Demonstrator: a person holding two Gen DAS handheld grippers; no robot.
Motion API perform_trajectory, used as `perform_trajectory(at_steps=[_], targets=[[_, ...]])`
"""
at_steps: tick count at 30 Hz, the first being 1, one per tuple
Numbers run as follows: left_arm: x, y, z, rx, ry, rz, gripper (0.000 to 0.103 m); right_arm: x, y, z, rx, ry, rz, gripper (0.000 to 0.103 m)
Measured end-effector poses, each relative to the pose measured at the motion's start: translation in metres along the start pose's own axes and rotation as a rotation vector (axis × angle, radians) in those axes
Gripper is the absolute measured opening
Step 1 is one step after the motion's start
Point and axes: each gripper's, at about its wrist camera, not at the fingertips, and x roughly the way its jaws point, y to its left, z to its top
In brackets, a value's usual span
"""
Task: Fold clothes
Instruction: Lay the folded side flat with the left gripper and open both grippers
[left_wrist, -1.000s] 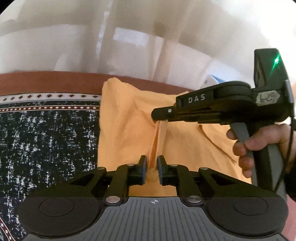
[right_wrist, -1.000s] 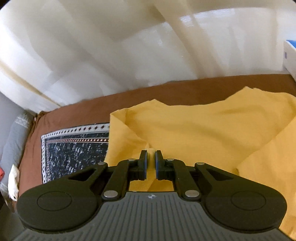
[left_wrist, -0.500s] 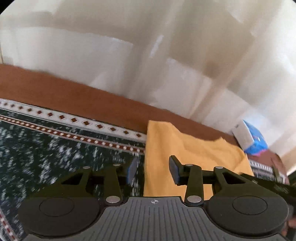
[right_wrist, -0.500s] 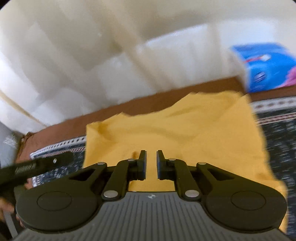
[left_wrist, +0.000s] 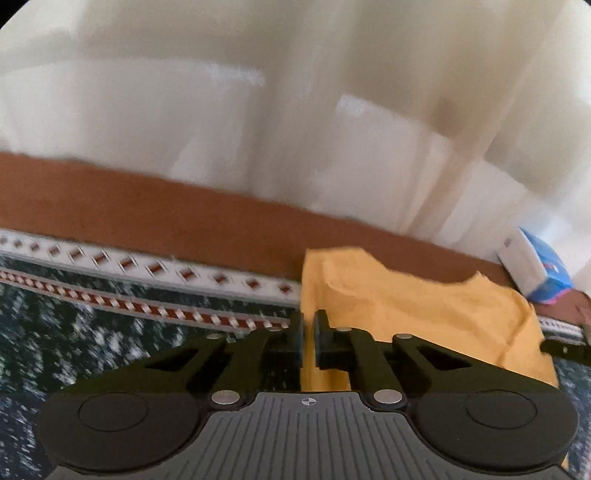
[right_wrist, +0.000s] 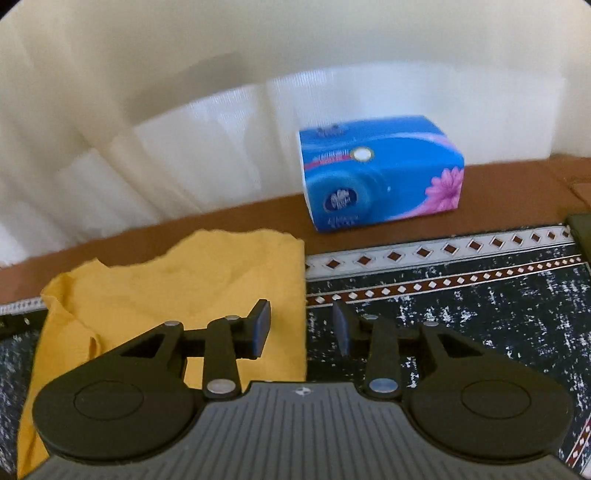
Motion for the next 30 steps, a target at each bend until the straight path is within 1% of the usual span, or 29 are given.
perform_trajectory(at_steps=[1, 2, 3, 4, 6, 8, 9, 10, 12, 14, 15, 16, 19, 21, 22, 23, 24, 27, 30], targets=[[-0.001, 0.000, 0.001, -0.008, -0.016, 0.013, 0.000, 0.003, -0.001, -0.001, 0.007, 0.012, 0.008, 0.038], [-0.001, 0.001, 0.003, -0.015, -0.028, 0.023, 0.000, 0.006, -0.002, -0.001, 0.012, 0.022, 0.021, 0.024], [0.001, 0.001, 0.004, -0.010, -0.028, 0.038, 0.000, 0.007, -0.002, -0.001, 0.013, 0.023, 0.030, 0.017], [0.005, 0.001, 0.004, -0.002, -0.022, 0.059, 0.000, 0.008, -0.002, -0.001, 0.011, 0.016, 0.032, 0.014], [0.013, 0.002, 0.004, 0.006, -0.006, 0.098, 0.000, 0.009, -0.002, -0.001, 0.008, 0.001, 0.031, 0.014], [0.017, 0.008, 0.003, -0.015, 0.000, 0.100, 0.002, 0.011, -0.006, 0.001, 0.036, -0.009, 0.026, 0.014], [0.017, 0.010, 0.004, -0.026, 0.004, 0.096, 0.006, 0.011, -0.010, 0.002, 0.061, -0.011, 0.033, 0.014], [0.014, 0.011, 0.005, -0.034, 0.004, 0.071, 0.021, 0.012, -0.013, 0.003, 0.077, -0.011, 0.042, 0.014], [0.007, 0.014, 0.009, -0.045, 0.003, 0.002, 0.023, 0.009, -0.015, 0.005, 0.080, -0.010, 0.052, 0.015], [0.001, 0.014, 0.012, -0.044, 0.010, -0.079, 0.038, 0.004, -0.016, 0.005, 0.068, -0.024, 0.051, 0.020], [0.001, 0.013, 0.012, -0.037, 0.008, -0.097, 0.053, 0.001, -0.016, 0.005, 0.065, -0.028, 0.054, 0.021], [0.001, 0.011, 0.012, -0.028, 0.004, -0.109, 0.056, -0.002, -0.016, 0.004, 0.068, -0.031, 0.059, 0.023], [0.012, 0.006, 0.011, -0.009, 0.043, -0.132, 0.056, -0.010, -0.013, -0.001, 0.071, -0.038, 0.079, 0.024], [0.018, 0.005, 0.008, -0.008, 0.068, -0.131, 0.056, -0.016, -0.008, -0.004, 0.068, -0.041, 0.101, 0.025], [0.019, 0.004, 0.006, -0.007, 0.076, -0.125, 0.052, -0.019, -0.005, -0.005, 0.065, -0.042, 0.109, 0.028], [0.020, 0.004, 0.006, -0.014, 0.075, -0.111, 0.030, -0.021, -0.003, -0.007, 0.060, -0.043, 0.111, 0.030], [0.022, 0.005, 0.006, -0.023, 0.070, -0.093, 0.004, -0.022, 0.000, -0.008, 0.051, -0.045, 0.110, 0.030], [0.023, 0.009, 0.006, -0.051, 0.042, -0.046, 0.003, -0.026, 0.003, -0.011, 0.037, -0.041, 0.108, 0.030], [0.023, 0.010, 0.003, -0.055, 0.022, -0.040, 0.003, -0.032, 0.001, -0.016, 0.042, -0.033, 0.098, 0.030]])
